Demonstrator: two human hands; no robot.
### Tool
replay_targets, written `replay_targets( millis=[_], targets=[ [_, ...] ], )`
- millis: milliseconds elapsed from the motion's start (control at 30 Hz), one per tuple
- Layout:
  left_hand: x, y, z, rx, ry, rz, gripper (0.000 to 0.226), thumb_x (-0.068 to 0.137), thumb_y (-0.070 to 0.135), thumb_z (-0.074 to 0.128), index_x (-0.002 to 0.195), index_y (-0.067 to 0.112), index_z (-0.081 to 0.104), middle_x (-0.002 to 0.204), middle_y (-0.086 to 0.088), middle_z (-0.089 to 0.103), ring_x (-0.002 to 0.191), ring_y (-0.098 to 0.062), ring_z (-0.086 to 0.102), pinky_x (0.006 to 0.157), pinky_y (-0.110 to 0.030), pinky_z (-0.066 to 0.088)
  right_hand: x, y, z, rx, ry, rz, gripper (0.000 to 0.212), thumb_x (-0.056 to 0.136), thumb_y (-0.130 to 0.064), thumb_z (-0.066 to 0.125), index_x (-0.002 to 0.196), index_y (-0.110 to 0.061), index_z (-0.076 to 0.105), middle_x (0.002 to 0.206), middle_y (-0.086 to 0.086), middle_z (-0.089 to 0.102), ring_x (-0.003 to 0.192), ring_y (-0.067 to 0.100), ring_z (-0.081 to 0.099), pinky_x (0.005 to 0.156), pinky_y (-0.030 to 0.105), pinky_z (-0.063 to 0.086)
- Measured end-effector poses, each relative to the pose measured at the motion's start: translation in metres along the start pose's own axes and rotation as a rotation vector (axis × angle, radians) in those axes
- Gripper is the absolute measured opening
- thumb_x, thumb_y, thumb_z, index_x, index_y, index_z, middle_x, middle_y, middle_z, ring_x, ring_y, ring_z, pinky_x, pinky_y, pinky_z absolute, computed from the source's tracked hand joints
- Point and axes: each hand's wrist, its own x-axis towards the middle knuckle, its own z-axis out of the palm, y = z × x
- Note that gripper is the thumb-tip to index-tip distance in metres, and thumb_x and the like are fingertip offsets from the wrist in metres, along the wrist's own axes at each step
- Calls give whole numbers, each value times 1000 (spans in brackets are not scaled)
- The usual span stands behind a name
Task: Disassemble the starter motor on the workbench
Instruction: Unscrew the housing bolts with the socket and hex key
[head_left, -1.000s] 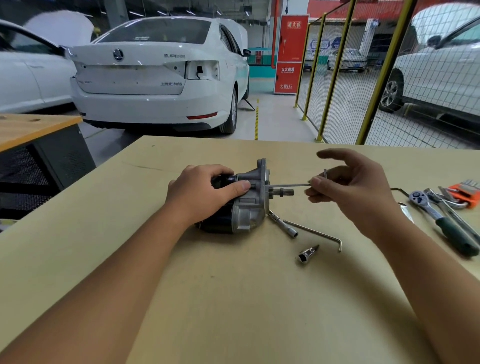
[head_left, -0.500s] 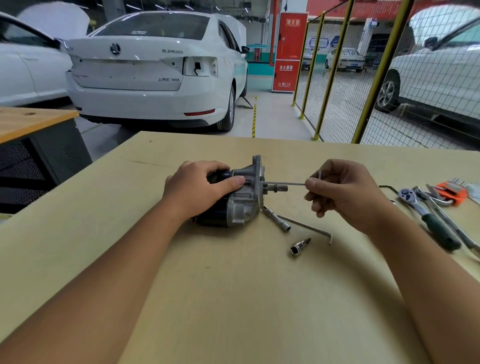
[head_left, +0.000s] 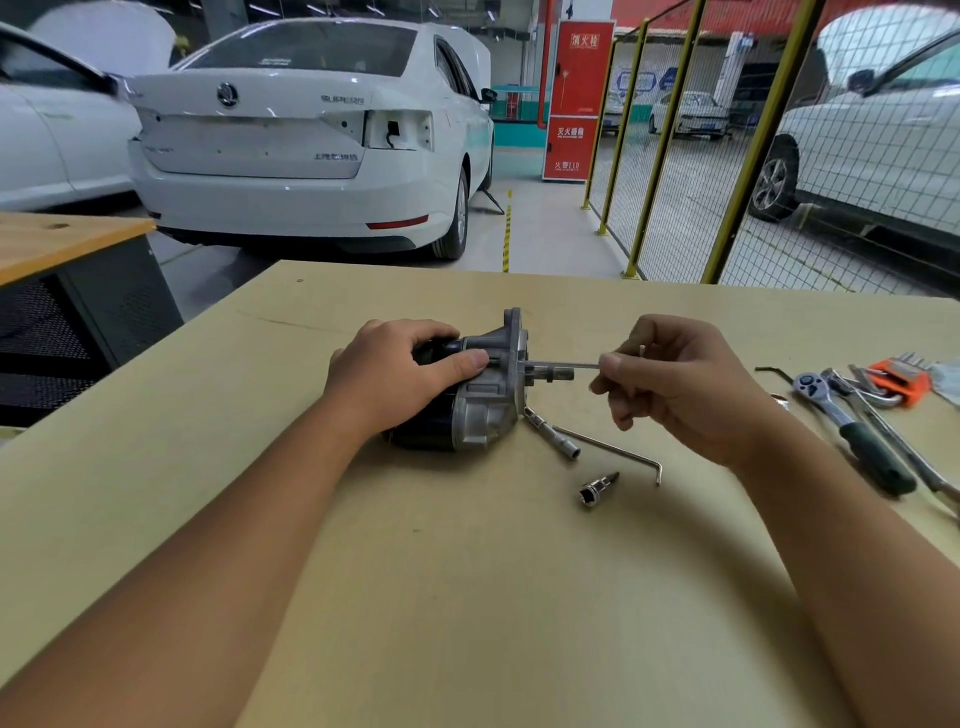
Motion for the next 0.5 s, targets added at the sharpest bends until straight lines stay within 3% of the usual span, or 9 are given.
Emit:
replay_targets(
  millis=[133, 233, 333, 433, 500],
  targets=[
    [0, 0, 0, -14, 0, 3, 77, 58, 96, 51, 116, 49, 71, 120, 19, 70, 120, -14, 57, 105, -48, 47, 1, -3, 6, 191, -38, 117, 40, 78, -37, 81, 81, -2, 64, 82, 30, 69, 56, 26, 66, 53, 35, 56],
    [0, 0, 0, -14, -5, 3, 78, 58, 95, 52, 118, 49, 71, 122, 19, 70, 122, -14, 57, 105, -48, 47, 1, -4, 0, 314, -49, 171, 38, 88, -35, 66, 95, 2, 69, 90, 31, 70, 62, 24, 70, 56, 34, 59],
    [0, 1, -1, -17, -6, 5, 79, 58, 94, 51, 118, 48, 71, 122, 19, 70, 122, -14, 57, 105, -49, 47, -1, -4, -9, 301, -70, 272, 43, 91, -35, 61, 112, 2, 62, 96, 29, 71, 62, 19, 70, 55, 30, 60],
    [-1, 0, -1, -23, -7, 3, 78, 58, 94, 52, 118, 48, 71, 122, 18, 70, 122, -14, 57, 105, -48, 47, -2, -6, -15, 143, -47, 436, 54, 85, -53, 62, 96, 0, 60, 76, 22, 68, 44, 15, 58, 38, 26, 49],
    [-1, 0, -1, -24, -9, 2, 78, 58, 95, 52, 118, 49, 71, 122, 18, 70, 122, -14, 57, 105, -48, 47, -3, -8, -16, 114, -62, 471, 51, 85, -55, 62, 88, -3, 60, 68, 16, 63, 39, 12, 49, 35, 22, 41]
  ],
)
